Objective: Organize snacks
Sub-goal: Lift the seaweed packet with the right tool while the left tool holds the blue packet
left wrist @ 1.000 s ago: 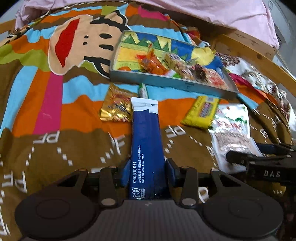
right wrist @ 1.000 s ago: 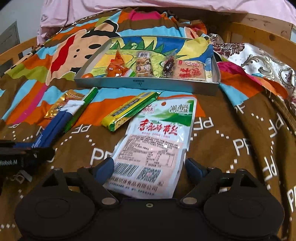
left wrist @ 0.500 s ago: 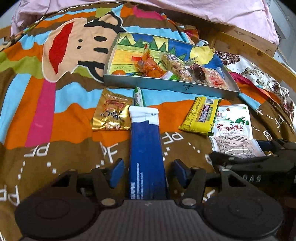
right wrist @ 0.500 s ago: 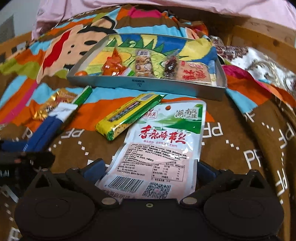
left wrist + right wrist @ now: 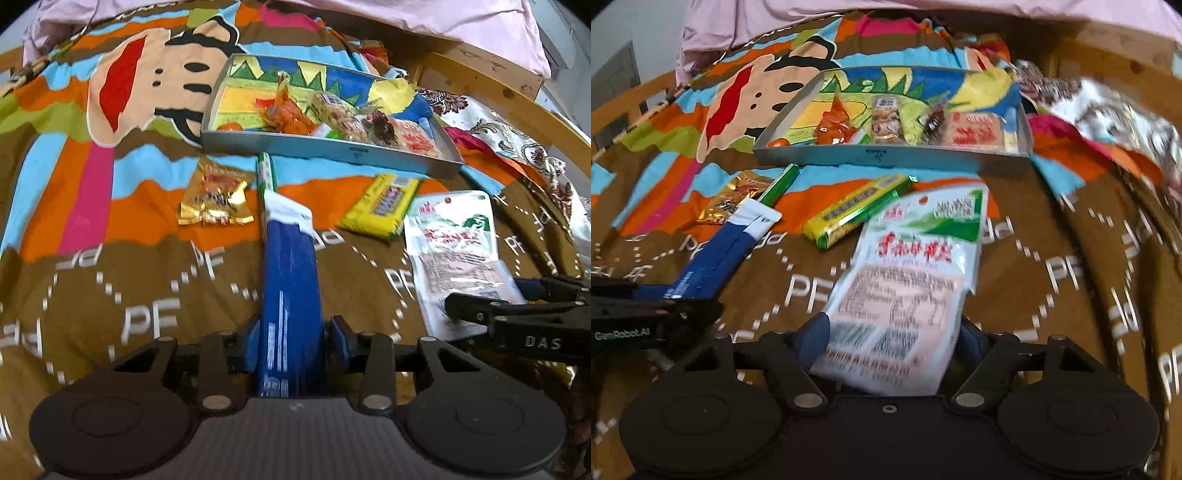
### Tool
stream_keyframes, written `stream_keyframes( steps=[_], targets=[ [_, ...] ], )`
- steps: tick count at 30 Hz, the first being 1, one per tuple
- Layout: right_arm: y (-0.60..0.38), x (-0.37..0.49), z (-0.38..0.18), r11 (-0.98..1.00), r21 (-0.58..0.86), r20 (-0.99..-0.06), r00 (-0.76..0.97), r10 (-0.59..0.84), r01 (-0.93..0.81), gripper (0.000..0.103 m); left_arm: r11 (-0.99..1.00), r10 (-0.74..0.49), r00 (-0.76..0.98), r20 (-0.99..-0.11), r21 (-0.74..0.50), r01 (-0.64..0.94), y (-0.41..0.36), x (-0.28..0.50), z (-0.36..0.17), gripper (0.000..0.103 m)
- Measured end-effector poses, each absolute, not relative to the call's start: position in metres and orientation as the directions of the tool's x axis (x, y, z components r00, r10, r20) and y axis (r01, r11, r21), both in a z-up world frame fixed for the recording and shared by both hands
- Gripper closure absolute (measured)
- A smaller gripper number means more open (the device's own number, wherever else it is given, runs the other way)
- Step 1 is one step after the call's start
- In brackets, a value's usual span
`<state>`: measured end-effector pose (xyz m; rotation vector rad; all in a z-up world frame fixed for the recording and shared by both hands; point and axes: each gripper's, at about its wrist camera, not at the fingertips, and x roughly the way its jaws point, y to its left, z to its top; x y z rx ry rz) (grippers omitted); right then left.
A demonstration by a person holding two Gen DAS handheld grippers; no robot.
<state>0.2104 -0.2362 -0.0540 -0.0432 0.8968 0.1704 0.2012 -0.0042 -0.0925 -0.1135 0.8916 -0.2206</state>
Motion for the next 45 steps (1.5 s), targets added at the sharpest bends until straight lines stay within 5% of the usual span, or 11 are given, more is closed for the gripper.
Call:
stream_keyframes(
  steps=[10, 19, 31, 39, 45],
  targets=[
    [-0.255, 0.234, -0.055, 0.967, 0.215, -0.729, 0.636, 0.251, -0.135, 0.01, 0.971, -0.238, 0.603, -0.761, -0.202, 0.128, -0.002, 0.211, -0.093, 0.06],
    [-0.301, 0.239, -0.037, 0.842, 0.538, -0.62, 0.657, 0.43, -0.043, 0.028, 0.959, -0.28, 0.601, -0.749, -0.239, 0.15, 0.007, 0.216, -0.094, 0.058],
    [-0.283, 0.24, -0.024, 0.849, 0.501, -0.536, 0.709, 0.458, -0.169, 0.035, 0.962, -0.273, 0.607, -0.746, -0.228, 0.152, 0.005, 0.221, -0.093, 0.058],
    [-0.264, 0.25, -0.044, 0.871, 0.46, -0.632, 0.626, 0.457, -0.171, 0.037, 0.96, -0.28, 0.609, -0.742, -0.226, 0.166, 0.006, 0.222, -0.094, 0.058],
    [-0.266, 0.255, -0.066, 0.819, 0.567, -0.657, 0.55, 0.516, -0.09, 0.036, 0.963, -0.27, 0.616, -0.74, -0.199, 0.183, 0.002, 0.224, -0.097, 0.055]
  ],
)
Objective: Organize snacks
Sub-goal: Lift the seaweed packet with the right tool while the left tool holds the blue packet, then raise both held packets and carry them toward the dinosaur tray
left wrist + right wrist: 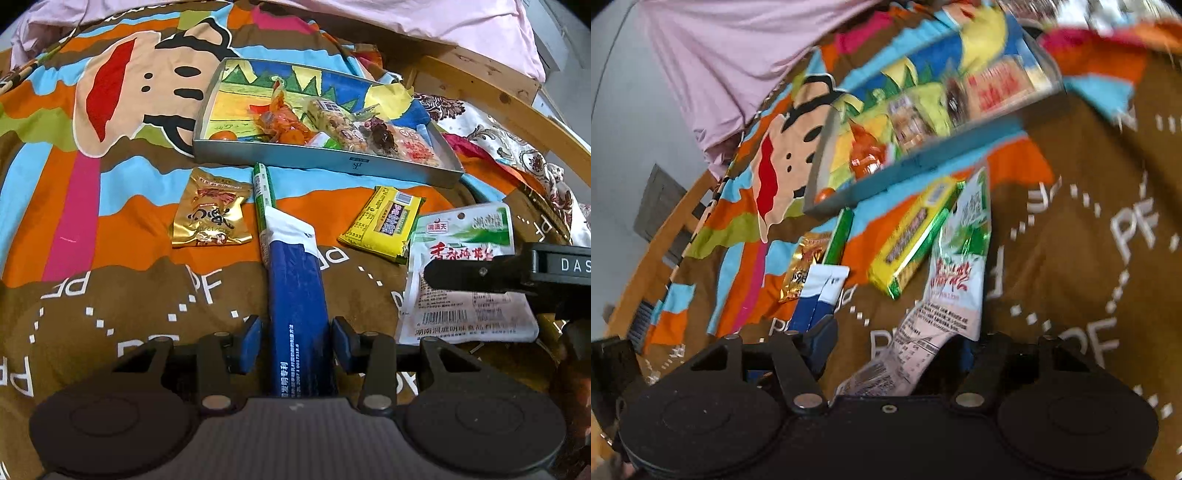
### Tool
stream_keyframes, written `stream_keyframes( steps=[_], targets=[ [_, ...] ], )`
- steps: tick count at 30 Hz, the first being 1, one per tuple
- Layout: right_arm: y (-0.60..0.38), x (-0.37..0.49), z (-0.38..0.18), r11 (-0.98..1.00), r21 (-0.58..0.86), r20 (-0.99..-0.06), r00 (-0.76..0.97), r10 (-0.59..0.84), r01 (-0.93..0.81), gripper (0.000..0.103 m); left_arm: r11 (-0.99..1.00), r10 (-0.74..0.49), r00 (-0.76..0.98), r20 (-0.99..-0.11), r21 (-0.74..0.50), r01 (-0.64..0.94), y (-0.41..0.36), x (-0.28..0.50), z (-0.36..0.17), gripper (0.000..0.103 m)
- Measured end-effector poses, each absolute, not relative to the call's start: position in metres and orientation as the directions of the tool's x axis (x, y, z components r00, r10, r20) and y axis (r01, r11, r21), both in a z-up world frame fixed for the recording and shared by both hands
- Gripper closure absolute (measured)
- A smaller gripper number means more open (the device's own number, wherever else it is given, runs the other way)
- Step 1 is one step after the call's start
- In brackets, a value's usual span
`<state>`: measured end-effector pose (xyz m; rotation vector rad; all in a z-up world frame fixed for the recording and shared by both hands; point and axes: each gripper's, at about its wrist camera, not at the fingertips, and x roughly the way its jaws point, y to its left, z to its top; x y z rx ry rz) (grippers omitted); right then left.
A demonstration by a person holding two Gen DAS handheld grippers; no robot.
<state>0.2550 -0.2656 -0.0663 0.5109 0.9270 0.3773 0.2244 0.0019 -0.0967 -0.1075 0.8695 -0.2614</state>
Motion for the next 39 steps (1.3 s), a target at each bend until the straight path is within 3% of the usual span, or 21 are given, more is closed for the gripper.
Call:
stream_keyframes(
  steps=[3, 6, 8, 10, 12, 17, 22, 30, 39],
  targets=[
    [-0.264, 0.254, -0.066, 0.817, 0.57, -0.658, 0.548, 0.516, -0.086, 0.036, 0.959, -0.281, 0.616, -0.736, -0.204, 0.195, 0.001, 0.226, -0.099, 0.044],
    [-0.261, 0.25, -0.063, 0.827, 0.556, -0.665, 0.55, 0.505, -0.087, 0.044, 0.961, -0.273, 0.616, -0.739, -0.181, 0.209, -0.004, 0.228, -0.098, 0.043],
    [-0.261, 0.248, -0.062, 0.837, 0.542, -0.678, 0.545, 0.493, -0.083, 0.066, 0.966, -0.252, 0.622, -0.742, -0.154, 0.207, -0.007, 0.226, -0.097, 0.051],
    [-0.261, 0.245, -0.063, 0.839, 0.539, -0.69, 0.535, 0.487, -0.069, 0.074, 0.97, -0.238, 0.625, -0.744, -0.148, 0.193, -0.005, 0.225, -0.096, 0.058],
    [-0.262, 0.243, -0.062, 0.83, 0.554, -0.686, 0.53, 0.499, -0.064, 0.074, 0.969, -0.248, 0.626, -0.739, -0.172, 0.18, 0.0, 0.223, -0.095, 0.066],
    [-0.258, 0.239, -0.059, 0.831, 0.55, -0.682, 0.53, 0.504, -0.083, 0.074, 0.964, -0.266, 0.621, -0.738, -0.187, 0.191, -0.001, 0.217, -0.092, 0.067],
    [-0.252, 0.238, -0.057, 0.859, 0.5, -0.702, 0.531, 0.475, -0.107, 0.074, 0.963, -0.228, 0.626, -0.746, -0.08, 0.256, -0.02, 0.212, -0.092, 0.067],
    [-0.245, 0.231, -0.049, 0.892, 0.424, -0.701, 0.568, 0.432, -0.157, 0.074, 0.97, -0.184, 0.661, -0.727, -0.027, 0.24, -0.028, 0.206, -0.089, 0.071],
    [-0.249, 0.229, -0.045, 0.89, 0.429, -0.685, 0.586, 0.433, -0.156, 0.075, 0.974, -0.216, 0.684, -0.697, -0.105, 0.2, -0.02, 0.199, -0.084, 0.071]
  ],
)
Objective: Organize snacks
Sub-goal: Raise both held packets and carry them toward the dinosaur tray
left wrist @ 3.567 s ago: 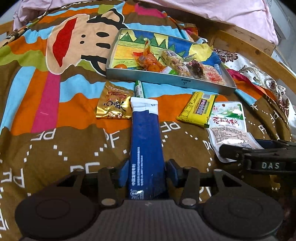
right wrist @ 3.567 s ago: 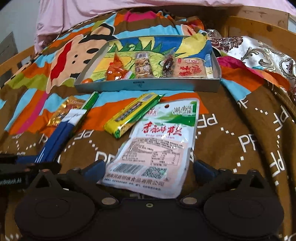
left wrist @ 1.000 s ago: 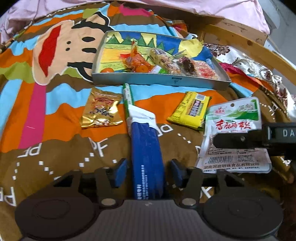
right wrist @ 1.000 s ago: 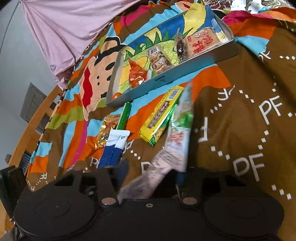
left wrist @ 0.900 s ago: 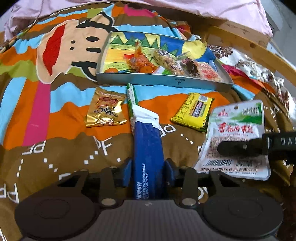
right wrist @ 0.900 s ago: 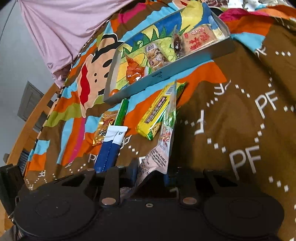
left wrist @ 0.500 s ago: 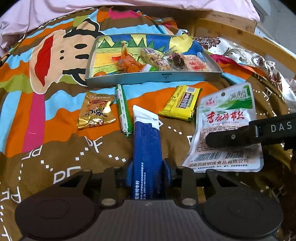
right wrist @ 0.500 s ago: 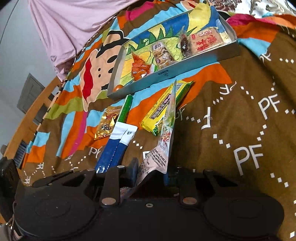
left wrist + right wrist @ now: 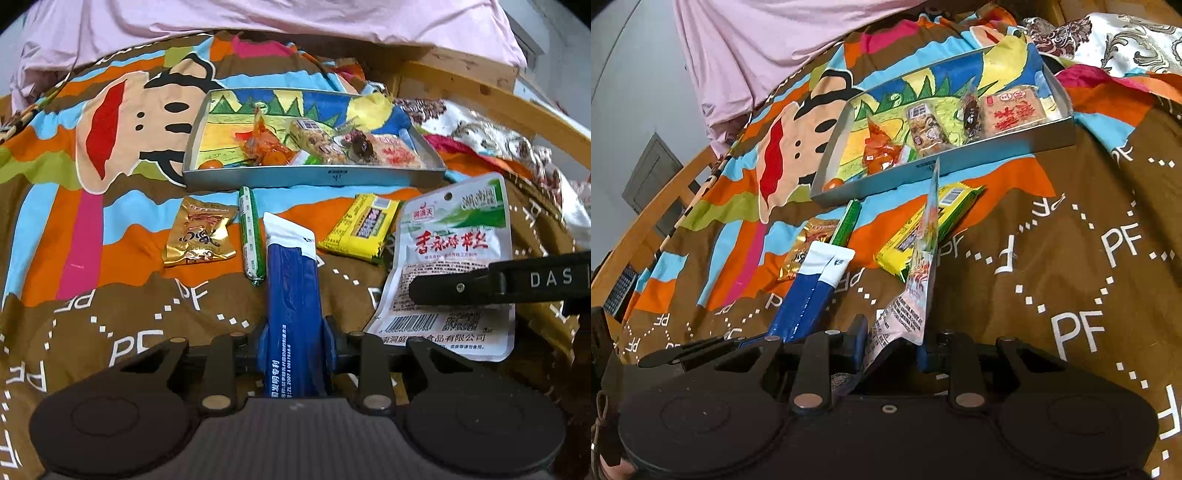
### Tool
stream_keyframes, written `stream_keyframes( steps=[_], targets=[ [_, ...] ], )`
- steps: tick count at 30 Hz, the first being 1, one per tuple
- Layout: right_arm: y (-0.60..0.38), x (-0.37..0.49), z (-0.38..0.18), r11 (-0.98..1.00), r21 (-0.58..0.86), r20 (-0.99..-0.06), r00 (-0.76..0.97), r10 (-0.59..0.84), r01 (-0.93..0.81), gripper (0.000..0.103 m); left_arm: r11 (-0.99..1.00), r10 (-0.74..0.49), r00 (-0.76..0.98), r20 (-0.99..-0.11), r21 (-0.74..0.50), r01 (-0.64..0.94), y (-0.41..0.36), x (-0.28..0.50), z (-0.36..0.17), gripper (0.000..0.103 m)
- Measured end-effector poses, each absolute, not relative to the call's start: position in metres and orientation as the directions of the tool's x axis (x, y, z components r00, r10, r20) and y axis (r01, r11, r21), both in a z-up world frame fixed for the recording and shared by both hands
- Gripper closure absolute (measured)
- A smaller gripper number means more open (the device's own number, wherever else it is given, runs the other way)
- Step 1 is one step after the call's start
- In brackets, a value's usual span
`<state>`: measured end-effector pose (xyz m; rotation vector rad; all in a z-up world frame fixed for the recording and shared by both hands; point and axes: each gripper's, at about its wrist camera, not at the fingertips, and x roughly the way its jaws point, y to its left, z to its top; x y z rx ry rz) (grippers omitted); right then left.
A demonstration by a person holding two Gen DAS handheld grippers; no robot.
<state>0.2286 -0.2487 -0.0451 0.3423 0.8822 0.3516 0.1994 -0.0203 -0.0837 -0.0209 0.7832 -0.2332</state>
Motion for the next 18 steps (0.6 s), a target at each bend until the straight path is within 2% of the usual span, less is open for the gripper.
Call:
stream_keyframes(
  steps=[13, 18],
  targets=[
    [-0.26, 0.225, -0.031, 0.873, 0.467, -0.632, 0.637, 0.442, -0.142, 0.075, 0.973, -0.229, 0.735, -0.639, -0.173, 0.153, -0.024, 0.207, -0.057, 0.072],
    [-0.27, 0.221, -0.022, 0.857, 0.498, -0.599, 0.663, 0.449, -0.131, 0.075, 0.975, -0.22, 0.752, -0.622, -0.162, 0.151, -0.037, 0.207, -0.046, 0.071]
  ],
)
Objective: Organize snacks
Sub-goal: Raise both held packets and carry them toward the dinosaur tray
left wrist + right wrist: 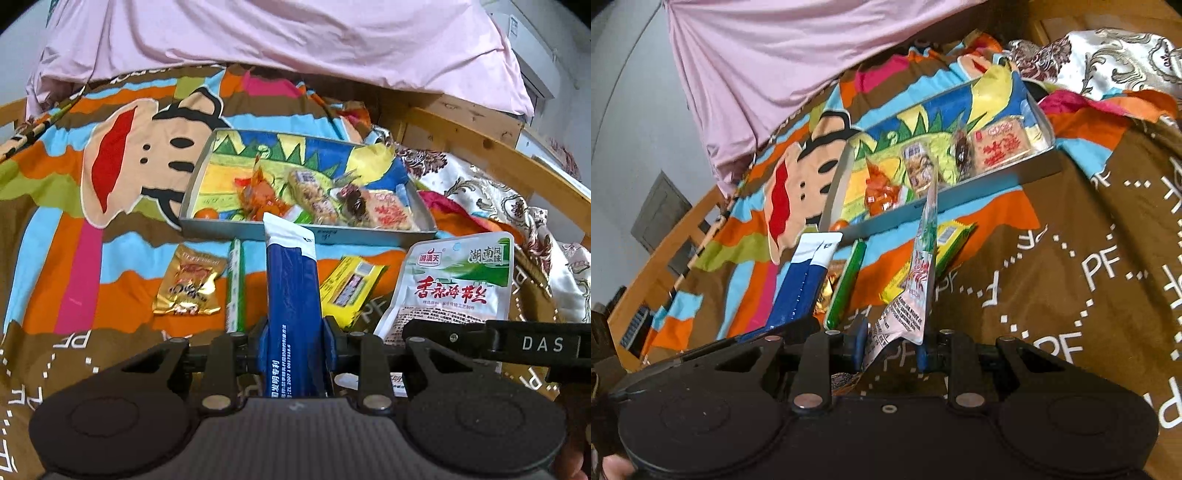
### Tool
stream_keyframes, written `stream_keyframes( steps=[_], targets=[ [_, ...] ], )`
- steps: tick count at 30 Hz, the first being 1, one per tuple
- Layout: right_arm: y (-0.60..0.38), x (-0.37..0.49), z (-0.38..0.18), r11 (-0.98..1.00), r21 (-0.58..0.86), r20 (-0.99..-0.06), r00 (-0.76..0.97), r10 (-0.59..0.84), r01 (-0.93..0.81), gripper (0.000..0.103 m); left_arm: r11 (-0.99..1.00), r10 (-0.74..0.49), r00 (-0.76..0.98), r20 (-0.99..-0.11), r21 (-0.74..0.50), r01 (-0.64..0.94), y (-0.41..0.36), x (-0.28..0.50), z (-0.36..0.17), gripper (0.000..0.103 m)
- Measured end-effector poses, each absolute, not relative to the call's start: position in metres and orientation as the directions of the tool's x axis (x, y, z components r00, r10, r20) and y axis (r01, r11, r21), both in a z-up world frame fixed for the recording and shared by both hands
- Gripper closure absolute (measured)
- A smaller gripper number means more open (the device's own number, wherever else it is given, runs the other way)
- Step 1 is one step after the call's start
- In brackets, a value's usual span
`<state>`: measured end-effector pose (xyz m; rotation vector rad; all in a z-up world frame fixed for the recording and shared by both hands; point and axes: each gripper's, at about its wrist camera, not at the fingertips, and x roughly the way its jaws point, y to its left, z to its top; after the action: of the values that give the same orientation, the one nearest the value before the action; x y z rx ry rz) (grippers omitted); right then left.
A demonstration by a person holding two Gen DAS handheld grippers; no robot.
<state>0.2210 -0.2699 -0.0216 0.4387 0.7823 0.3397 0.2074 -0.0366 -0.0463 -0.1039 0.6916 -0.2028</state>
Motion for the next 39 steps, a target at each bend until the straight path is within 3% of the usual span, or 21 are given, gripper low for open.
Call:
stream_keyframes(
  steps=[13, 24, 28, 39],
  targets=[
    [-0.301, 0.224, -0.001, 0.804, 0.591, -0.527, 0.724, 0.445, -0.064, 0.075, 0.97, -0.236, 0.752, -0.616, -0.202, 0.138, -0.058, 0.218, -0.034, 0.071],
    [-0.311, 0.234, -0.006, 0.794, 0.608, -0.54, 0.724, 0.429, -0.017, 0.075, 0.965, -0.248, 0.737, -0.629, -0.224, 0.134, -0.065, 0.234, -0.044, 0.071],
    [-0.311, 0.233, -0.003, 0.796, 0.605, -0.535, 0.729, 0.428, -0.024, 0.087, 0.964, -0.248, 0.737, -0.628, -0.237, 0.122, -0.062, 0.235, -0.045, 0.071],
    [-0.311, 0.239, -0.016, 0.791, 0.611, -0.57, 0.704, 0.424, 0.018, 0.088, 0.96, -0.254, 0.726, -0.64, -0.257, 0.109, -0.062, 0.236, -0.05, 0.071]
  ],
)
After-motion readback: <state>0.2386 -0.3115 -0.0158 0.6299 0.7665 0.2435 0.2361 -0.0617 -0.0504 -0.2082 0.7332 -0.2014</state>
